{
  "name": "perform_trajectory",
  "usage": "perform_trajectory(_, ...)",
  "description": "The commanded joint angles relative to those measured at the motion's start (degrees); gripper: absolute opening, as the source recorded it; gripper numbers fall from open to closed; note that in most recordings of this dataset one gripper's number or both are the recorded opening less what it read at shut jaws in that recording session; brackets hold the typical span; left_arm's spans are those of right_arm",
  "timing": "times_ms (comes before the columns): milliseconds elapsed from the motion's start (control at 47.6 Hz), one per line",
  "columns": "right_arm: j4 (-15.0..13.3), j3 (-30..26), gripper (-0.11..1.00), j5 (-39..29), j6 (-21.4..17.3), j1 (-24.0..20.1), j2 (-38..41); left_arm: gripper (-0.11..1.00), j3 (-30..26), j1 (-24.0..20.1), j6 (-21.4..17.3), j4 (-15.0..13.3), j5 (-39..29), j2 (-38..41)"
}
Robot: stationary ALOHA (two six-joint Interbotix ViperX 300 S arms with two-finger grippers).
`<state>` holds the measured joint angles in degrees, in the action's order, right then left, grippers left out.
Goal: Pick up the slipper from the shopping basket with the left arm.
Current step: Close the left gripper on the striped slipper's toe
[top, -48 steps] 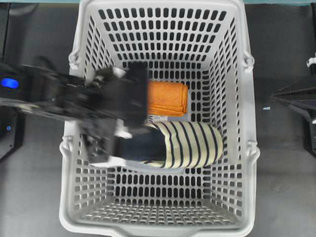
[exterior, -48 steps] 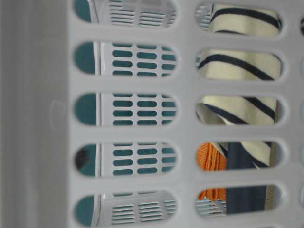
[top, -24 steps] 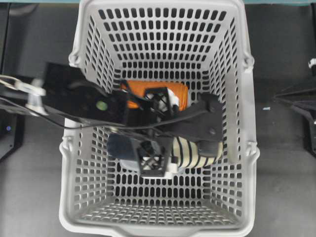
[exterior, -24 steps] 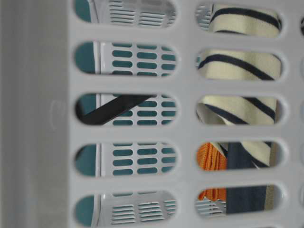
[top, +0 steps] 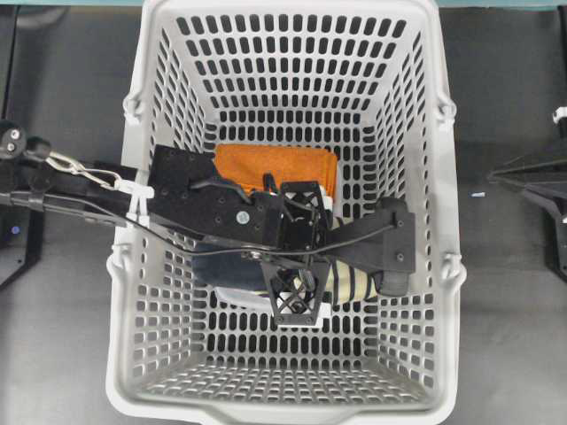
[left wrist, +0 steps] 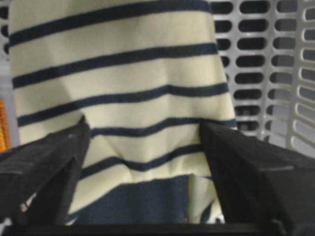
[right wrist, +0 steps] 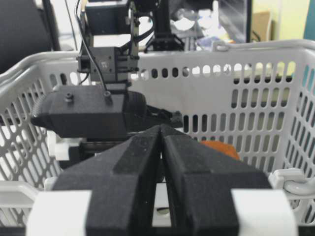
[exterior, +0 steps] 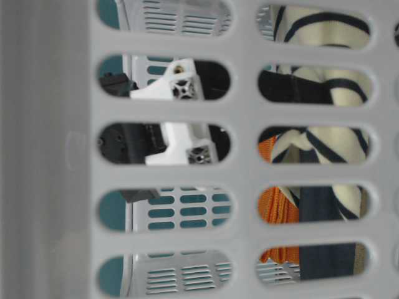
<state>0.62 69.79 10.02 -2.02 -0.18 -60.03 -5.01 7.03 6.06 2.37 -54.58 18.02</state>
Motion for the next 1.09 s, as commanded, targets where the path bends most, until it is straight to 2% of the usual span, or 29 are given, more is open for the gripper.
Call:
perform_trajectory(0,0.2,-0.1,-0.02,0.3,-0.1,0.0,0.3,0.82,0.1,-0.4,-0.3,0.2,0.4,-0.8)
perform_trajectory(63,0.2,0.0,-0.02,0.3,-0.1,-0.1,0.3,0.69,0.0,-0.5,-0.9,0.2,0.3,-0.9)
perform_trajectory(273,0.2,0.2,-0.02,0.1,-0.1,0.0,0.3,0.09,-2.2,-0.5,-1.8,0.2,-1.2,-3.0)
perform_trajectory(315,0.2,0.3,-0.02,-0.2,-0.1,-0.1,0.3,0.03,-3.5,-0.6,-1.8,0.2,-1.9,-3.6)
perform_trajectory(441,0.2,0.4,-0.02,-0.8,-0.1,0.0,0.3,0.03,-8.0,-0.5,-1.9,0.2,-6.5,-4.7)
perform_trajectory(756,0.2,0.4,-0.02,-0.9,-0.1,0.0,-0.1,0.03,-25.1,-0.6,-1.9,0.3,-25.5,-4.6)
perform_trajectory(861,0.2,0.4,-0.02,-0.9,-0.1,0.0,-0.2,0.03,-30.0,-0.6,-1.8,0.3,-29.8,-3.2)
perform_trajectory(966,0.2,0.4,-0.02,-0.8,-0.1,0.0,-0.4,0.03,-32.7,-0.6,-1.9,0.3,-32.7,-1.8)
perform_trajectory(1071,0.2,0.4,-0.02,-0.8,-0.1,0.0,-0.5,0.03,-33.0,-0.7,-1.9,0.3,-33.1,-1.5)
